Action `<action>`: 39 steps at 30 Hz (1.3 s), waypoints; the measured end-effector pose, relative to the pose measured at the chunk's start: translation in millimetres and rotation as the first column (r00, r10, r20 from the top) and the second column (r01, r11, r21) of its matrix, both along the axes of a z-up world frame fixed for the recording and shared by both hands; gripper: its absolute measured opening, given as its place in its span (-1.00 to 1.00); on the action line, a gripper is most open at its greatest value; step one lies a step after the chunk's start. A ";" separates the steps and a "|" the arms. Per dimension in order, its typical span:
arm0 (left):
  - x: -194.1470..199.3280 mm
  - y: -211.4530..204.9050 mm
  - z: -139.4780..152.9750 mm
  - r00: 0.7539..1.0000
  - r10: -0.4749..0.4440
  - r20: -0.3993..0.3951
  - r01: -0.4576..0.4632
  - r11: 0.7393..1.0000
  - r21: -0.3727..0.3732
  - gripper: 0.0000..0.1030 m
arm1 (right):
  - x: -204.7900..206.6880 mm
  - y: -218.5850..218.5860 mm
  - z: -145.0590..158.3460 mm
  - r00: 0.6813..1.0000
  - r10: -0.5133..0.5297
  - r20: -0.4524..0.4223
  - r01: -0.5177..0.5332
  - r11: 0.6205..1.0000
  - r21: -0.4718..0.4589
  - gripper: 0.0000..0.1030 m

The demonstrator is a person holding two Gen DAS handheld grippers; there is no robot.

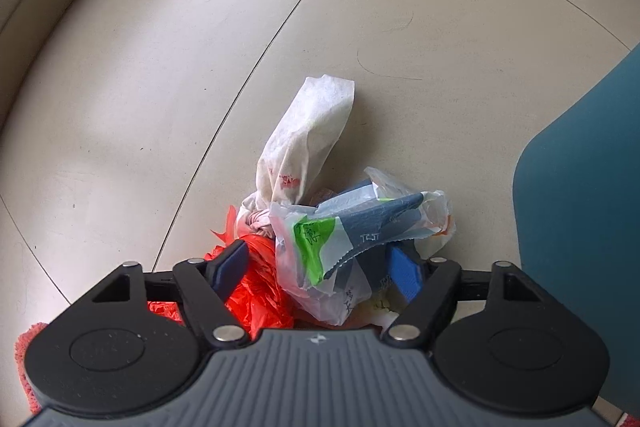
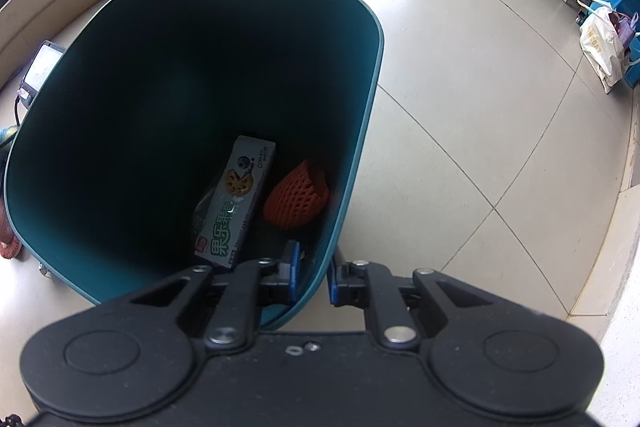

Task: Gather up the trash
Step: 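Lower the left tool to the white-and-green plastic wrapper and grasp it, then carry the plastic wrapper with the left tool over the bin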

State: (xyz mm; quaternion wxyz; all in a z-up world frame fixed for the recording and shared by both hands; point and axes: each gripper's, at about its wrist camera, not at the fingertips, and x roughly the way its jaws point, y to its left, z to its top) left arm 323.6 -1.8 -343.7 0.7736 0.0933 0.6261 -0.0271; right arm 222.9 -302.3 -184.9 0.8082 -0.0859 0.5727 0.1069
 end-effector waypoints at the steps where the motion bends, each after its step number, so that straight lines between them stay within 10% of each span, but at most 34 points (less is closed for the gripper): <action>1: 0.0 0.1 -0.6 1.000 0.003 0.010 -0.003 1.000 0.011 0.17 | 0.6 0.2 -1.3 1.000 -0.001 -0.003 0.001 1.000 -0.001 -0.75; 11: -7.6 0.6 8.0 0.999 0.013 0.044 -0.016 0.998 0.056 -0.69 | 1.1 3.4 -5.2 1.000 -0.003 -0.005 0.003 1.000 -0.017 -0.76; 21: -22.5 14.2 60.6 0.995 0.064 0.079 -0.063 0.998 -0.012 -0.71 | -3.2 2.8 -5.6 1.000 -0.003 0.007 0.003 1.000 -0.013 -0.76; 39: -82.0 -9.6 261.7 0.972 -0.009 0.234 0.038 0.992 -0.118 -0.71 | -5.2 -1.1 -0.9 1.000 -0.010 0.017 0.010 1.000 -0.007 -0.77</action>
